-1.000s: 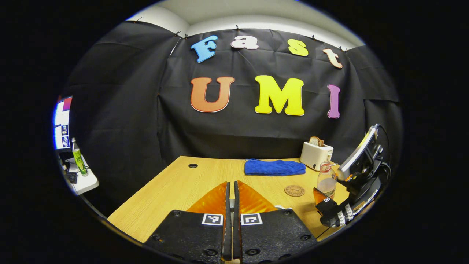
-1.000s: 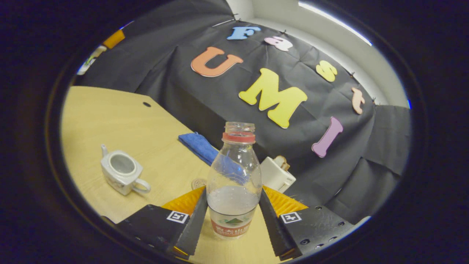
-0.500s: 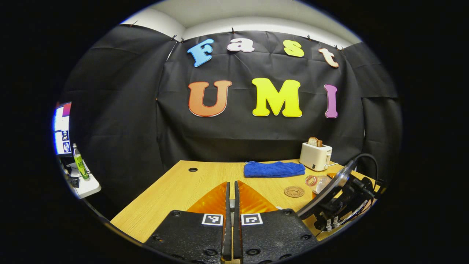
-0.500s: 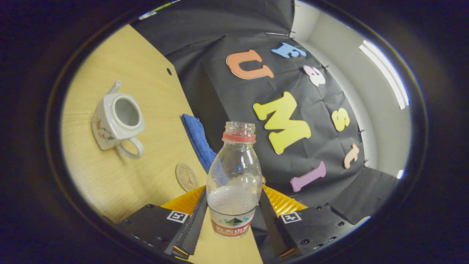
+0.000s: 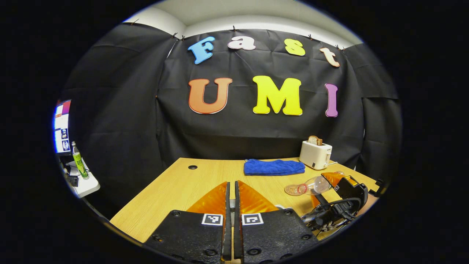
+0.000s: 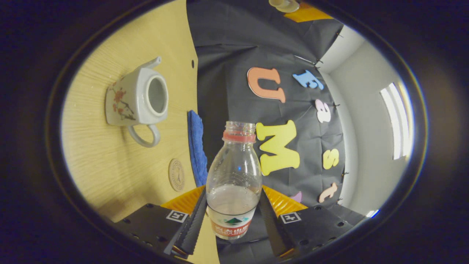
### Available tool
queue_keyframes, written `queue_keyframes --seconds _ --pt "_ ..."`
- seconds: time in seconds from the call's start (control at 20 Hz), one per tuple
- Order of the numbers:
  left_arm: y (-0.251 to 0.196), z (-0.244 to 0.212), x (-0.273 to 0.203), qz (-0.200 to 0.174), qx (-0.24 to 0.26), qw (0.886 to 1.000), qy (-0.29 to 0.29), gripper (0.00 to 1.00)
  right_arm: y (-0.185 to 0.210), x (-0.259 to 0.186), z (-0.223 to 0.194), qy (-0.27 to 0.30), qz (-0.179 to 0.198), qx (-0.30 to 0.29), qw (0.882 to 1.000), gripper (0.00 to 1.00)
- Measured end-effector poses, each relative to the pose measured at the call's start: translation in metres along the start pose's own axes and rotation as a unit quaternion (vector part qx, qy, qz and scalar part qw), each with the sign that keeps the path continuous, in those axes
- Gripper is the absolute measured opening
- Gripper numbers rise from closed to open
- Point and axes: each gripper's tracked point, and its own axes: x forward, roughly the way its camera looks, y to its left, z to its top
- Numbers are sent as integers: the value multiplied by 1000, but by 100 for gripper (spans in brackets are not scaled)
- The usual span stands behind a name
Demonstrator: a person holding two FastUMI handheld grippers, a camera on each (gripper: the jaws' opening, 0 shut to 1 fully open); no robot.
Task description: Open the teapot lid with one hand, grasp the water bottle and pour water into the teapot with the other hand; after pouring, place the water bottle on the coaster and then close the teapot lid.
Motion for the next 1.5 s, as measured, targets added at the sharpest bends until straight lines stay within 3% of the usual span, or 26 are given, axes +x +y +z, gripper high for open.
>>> queue_keyframes --seconds 0.55,1.05,1.5 --pt "-3 3 -2 -1 11 1000 -6 5 7 4 7 -23 -7 -114 993 76" --pt "-2 0 0 -1 16 1000 -2 5 9 4 22 -65 -14 -203 977 78" --pt "-1 1 -1 -2 17 1000 -2 5 7 2 27 -77 -20 -244 967 76"
